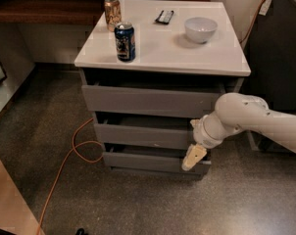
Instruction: Place pepsi can into bottom drawer
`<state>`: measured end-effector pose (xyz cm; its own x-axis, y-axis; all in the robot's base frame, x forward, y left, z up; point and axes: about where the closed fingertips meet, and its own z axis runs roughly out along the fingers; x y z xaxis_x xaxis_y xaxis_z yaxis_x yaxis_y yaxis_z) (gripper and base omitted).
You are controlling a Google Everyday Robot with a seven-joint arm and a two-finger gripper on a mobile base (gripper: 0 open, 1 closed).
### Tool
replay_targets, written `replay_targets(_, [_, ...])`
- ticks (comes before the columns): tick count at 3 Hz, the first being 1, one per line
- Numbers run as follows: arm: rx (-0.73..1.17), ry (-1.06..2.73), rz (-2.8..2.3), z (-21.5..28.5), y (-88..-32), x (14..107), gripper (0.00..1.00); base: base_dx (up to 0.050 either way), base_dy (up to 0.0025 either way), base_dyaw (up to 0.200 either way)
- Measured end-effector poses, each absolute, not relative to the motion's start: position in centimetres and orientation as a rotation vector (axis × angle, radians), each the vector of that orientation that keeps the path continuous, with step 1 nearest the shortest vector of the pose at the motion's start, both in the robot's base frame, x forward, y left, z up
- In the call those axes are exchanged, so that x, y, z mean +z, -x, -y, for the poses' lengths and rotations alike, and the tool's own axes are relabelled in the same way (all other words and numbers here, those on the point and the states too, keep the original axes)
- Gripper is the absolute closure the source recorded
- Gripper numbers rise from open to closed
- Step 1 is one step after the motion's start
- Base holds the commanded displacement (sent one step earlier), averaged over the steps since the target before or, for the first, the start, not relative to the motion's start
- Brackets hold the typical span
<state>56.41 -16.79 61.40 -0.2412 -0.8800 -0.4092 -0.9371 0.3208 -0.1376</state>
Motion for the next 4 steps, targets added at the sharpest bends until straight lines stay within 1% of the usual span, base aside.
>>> replay_targets(2, [0.203,1.631,-2.187,16.4,-56.4,60.7,0.0,0.0,0.0,0.0])
replay_targets(4, [0.141,1.708,-2.172,14.1,-56.3,51.4,0.0,0.0,0.0,0.0])
